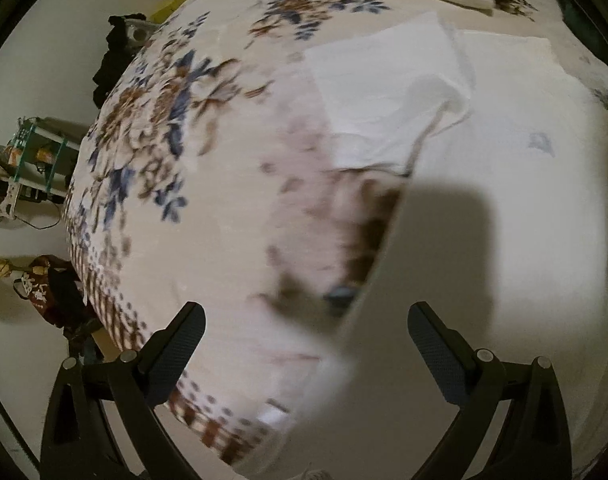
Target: Fold small clothes
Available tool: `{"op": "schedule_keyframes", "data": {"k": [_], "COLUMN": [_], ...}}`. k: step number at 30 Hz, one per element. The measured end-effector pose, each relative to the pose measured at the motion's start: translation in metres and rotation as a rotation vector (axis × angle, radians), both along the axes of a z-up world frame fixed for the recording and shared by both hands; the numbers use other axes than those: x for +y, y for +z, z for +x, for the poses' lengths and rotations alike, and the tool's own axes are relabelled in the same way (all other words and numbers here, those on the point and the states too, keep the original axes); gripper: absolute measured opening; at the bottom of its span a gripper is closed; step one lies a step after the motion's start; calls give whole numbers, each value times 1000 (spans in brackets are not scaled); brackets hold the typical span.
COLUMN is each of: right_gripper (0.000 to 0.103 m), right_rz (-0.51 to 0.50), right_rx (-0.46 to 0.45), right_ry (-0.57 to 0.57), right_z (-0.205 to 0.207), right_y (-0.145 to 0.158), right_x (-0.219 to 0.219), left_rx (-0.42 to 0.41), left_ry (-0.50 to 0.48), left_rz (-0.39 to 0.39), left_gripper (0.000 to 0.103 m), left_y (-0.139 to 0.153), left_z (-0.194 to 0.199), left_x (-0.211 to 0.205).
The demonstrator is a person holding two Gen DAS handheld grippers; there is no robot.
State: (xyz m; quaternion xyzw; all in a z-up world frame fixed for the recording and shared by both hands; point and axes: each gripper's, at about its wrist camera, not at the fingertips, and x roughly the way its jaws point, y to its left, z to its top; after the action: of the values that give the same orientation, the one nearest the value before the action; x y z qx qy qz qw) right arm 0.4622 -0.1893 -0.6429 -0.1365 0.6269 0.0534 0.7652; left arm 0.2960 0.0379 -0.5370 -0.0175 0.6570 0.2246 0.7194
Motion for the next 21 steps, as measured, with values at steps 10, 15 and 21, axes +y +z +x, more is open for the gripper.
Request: {"op": "schedule_keyframes", "data": {"k": [10, 15, 21], "right_gripper": [63, 64, 64], "right_rz": [278, 309, 319], "right_rx": [125, 168, 180], "right_ry": [-306, -580, -792], "right_z": [-52, -59, -58], "right_y": [10, -17, -37], "right_x": [-16, -59, -83], "left_rx": [-77, -229, -319], "left_ry": [96, 325, 477], "left_rz": [-249, -712, -942], "left_gripper": [103, 95, 47], "left_y": [-9, -40, -74], "left_z": [2, 22, 66], "left_x": [71, 113, 122]}}
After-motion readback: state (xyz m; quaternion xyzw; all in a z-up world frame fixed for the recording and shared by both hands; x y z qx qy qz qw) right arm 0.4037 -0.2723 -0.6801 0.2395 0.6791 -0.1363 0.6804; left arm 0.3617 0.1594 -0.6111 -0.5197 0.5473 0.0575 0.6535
